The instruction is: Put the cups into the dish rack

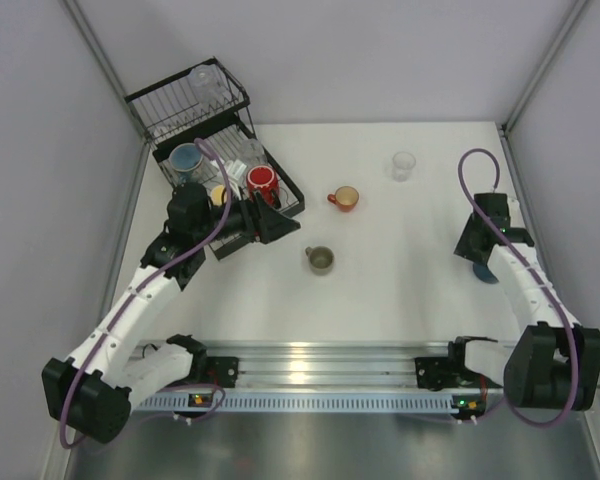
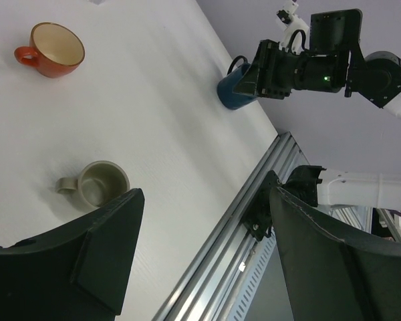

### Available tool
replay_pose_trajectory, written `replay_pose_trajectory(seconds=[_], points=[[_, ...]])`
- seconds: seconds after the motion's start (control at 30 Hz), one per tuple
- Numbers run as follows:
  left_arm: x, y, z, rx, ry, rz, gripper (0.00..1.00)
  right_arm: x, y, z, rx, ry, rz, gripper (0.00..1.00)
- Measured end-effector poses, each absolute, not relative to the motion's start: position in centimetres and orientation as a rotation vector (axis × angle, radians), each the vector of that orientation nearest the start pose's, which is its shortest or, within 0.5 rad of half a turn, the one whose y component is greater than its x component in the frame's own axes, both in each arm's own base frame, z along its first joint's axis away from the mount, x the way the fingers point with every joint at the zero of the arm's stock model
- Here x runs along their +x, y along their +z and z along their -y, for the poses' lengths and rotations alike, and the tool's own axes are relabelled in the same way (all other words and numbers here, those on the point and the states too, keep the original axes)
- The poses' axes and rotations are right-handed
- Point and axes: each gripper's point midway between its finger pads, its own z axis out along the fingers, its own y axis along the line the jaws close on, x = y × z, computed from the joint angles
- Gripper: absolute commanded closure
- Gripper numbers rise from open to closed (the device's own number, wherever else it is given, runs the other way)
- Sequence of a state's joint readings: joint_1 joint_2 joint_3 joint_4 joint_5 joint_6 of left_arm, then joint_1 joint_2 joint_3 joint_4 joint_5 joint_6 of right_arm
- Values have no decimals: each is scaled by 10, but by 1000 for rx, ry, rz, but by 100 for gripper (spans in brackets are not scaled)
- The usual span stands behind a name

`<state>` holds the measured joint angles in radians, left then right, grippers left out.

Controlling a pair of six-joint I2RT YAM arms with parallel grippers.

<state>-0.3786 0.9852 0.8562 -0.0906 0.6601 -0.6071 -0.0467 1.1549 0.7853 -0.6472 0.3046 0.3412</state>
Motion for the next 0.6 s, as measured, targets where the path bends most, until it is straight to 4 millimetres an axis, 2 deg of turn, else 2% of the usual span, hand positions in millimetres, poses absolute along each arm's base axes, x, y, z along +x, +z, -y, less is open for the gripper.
replay_pose_trajectory(seconds=[0.17,0.4,0.6], points=[[242,284,232,299,-1268,-1914,19,258,102,48,581,-247,-2449,51],[242,283,232,296,-1268,-1919,19,274,141,52,506,-203,-2345,50],[242,283,232,295,-1266,-1919,19,273,144,71,547,-239,-2342,50]])
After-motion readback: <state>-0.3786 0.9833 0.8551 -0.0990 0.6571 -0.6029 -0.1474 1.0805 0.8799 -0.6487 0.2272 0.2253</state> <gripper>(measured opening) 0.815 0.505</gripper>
